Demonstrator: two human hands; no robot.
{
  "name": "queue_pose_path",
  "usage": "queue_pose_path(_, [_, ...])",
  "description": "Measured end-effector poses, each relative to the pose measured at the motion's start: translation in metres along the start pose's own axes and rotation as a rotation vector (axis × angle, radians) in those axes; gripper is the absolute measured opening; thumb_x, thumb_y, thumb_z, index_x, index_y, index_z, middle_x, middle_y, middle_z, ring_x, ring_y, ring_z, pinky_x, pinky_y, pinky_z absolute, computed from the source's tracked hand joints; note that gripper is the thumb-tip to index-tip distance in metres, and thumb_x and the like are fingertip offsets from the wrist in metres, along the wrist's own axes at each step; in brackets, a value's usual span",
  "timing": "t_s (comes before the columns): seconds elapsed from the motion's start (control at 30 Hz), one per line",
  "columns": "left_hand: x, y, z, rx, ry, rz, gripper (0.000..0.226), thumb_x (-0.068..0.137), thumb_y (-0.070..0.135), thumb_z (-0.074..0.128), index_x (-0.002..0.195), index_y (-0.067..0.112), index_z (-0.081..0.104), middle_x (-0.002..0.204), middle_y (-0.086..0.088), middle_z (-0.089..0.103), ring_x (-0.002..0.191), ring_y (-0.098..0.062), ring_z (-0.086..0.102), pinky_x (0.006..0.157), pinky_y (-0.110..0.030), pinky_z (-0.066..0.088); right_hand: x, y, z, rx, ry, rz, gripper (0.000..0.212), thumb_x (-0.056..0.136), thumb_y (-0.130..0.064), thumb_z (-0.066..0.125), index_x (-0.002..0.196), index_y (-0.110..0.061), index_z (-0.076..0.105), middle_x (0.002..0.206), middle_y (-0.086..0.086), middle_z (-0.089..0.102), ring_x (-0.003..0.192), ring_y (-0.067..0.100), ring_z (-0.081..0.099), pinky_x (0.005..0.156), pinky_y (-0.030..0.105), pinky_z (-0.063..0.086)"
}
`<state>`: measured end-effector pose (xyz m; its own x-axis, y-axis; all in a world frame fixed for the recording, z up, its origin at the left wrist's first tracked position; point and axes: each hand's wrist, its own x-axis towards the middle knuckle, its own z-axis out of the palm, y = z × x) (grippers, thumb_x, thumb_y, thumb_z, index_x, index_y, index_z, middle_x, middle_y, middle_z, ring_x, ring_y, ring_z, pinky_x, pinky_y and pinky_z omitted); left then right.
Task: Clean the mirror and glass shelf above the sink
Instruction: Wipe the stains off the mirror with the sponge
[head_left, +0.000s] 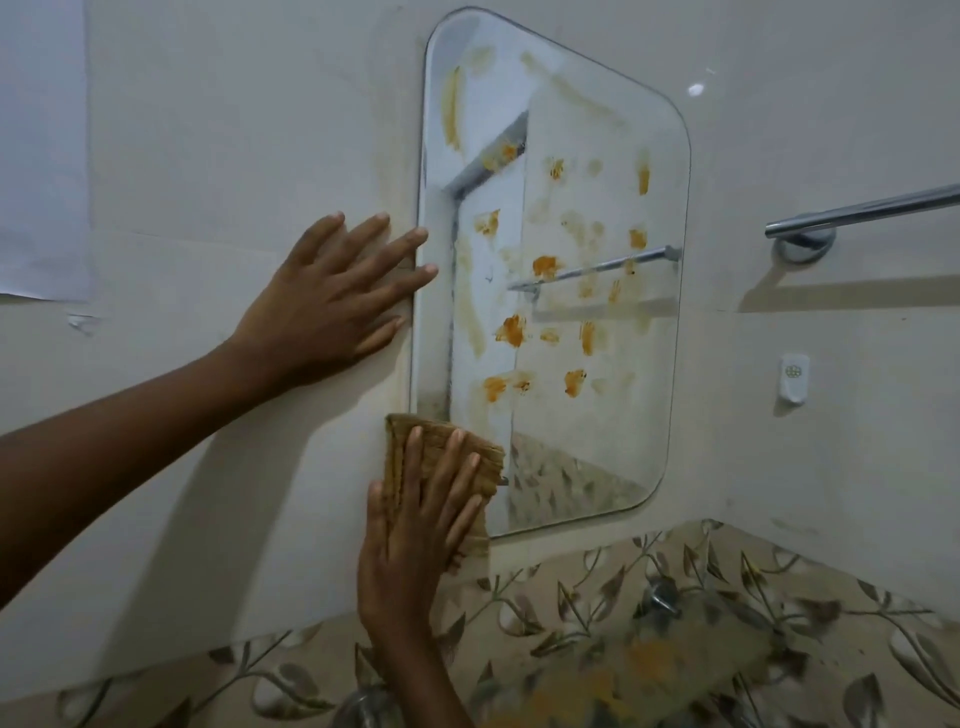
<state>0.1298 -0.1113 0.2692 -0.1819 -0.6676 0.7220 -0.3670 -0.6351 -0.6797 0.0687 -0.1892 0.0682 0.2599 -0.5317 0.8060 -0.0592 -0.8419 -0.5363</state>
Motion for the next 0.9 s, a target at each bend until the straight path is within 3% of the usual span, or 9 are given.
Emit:
queue_pose_path(0.1, [0.002, -0.002, 0.002, 0.006, 0.051, 0.008, 0.052, 0.098, 0.042, 0.021, 0.146, 0.023, 0.022, 0.155, -0.009, 0.024, 0.138, -0.036, 0.030, 0.111, -0.056, 0.024, 0.006, 0.033, 0.001, -0.044, 0.098, -0.022, 0.055, 0.095, -0.055, 0.012, 0.146, -0.043, 0.000, 0.158, 0.000, -0.003, 0.146, 0.015, -0.012, 0.116, 0.039, -0.009])
queue_pose_path(0.23, [0.003, -0.001, 0.004, 0.015, 0.114, 0.006, 0.050, 0.098, 0.040, 0.026, 0.144, 0.022, 0.028, 0.153, -0.009, 0.028, 0.136, -0.036, 0.035, 0.108, -0.055, 0.027, 0.040, 0.093, -0.025, 0.082, 0.165, 0.205, 0.064, 0.082, -0.072, -0.005, 0.141, -0.046, -0.014, 0.157, -0.007, -0.008, 0.146, 0.012, -0.011, 0.118, 0.039, -0.007])
queue_pose_path(0.33, [0.003, -0.001, 0.005, 0.008, 0.135, 0.006, 0.050, 0.097, 0.039, 0.027, 0.144, 0.022, 0.028, 0.154, -0.009, 0.027, 0.136, -0.036, 0.034, 0.108, -0.055, 0.026, 0.082, 0.146, -0.057, 0.203, 0.223, 0.473, 0.069, 0.084, -0.062, 0.012, 0.145, -0.036, -0.008, 0.160, -0.001, -0.009, 0.147, 0.018, -0.008, 0.119, 0.050, -0.002])
queue_pose_path(0.43, [0.003, -0.001, 0.005, 0.018, 0.149, -0.002, 0.049, 0.097, 0.039, 0.027, 0.143, 0.021, 0.030, 0.153, -0.009, 0.029, 0.135, -0.036, 0.035, 0.107, -0.054, 0.027, 0.125, 0.179, -0.086, 0.319, 0.272, 0.563, 0.061, 0.098, -0.046, 0.025, 0.149, -0.024, 0.001, 0.161, 0.002, -0.004, 0.147, 0.020, -0.008, 0.118, 0.052, -0.003])
queue_pose_path(0.6, [0.003, -0.001, 0.005, 0.038, 0.159, 0.001, 0.049, 0.097, 0.038, 0.027, 0.142, 0.021, 0.032, 0.152, -0.008, 0.031, 0.134, -0.036, 0.036, 0.106, -0.054, 0.028, 0.155, 0.171, -0.097, 0.333, 0.287, 0.553, 0.061, 0.098, -0.049, 0.024, 0.150, -0.026, 0.001, 0.161, 0.002, 0.001, 0.148, 0.020, -0.005, 0.117, 0.053, -0.005])
queue_pose_path(0.73, [0.002, -0.003, 0.007, 0.024, 0.155, -0.003, 0.049, 0.098, 0.039, 0.025, 0.143, 0.022, 0.031, 0.153, -0.008, 0.030, 0.135, -0.036, 0.035, 0.108, -0.053, 0.025, 0.153, 0.145, -0.090, 0.356, 0.258, 0.485, 0.077, 0.080, -0.061, 0.017, 0.149, -0.031, -0.002, 0.161, 0.001, -0.006, 0.147, 0.016, -0.008, 0.118, 0.049, -0.008])
queue_pose_path(0.9, [0.002, -0.003, 0.007, -0.006, 0.164, 0.006, 0.048, 0.097, 0.039, 0.028, 0.143, 0.023, 0.032, 0.153, -0.007, 0.031, 0.135, -0.034, 0.035, 0.108, -0.053, 0.024, 0.146, 0.098, -0.074, 0.311, 0.207, 0.310, 0.070, 0.082, -0.056, 0.019, 0.143, -0.037, -0.009, 0.160, -0.003, -0.009, 0.146, 0.011, -0.014, 0.118, 0.048, -0.012])
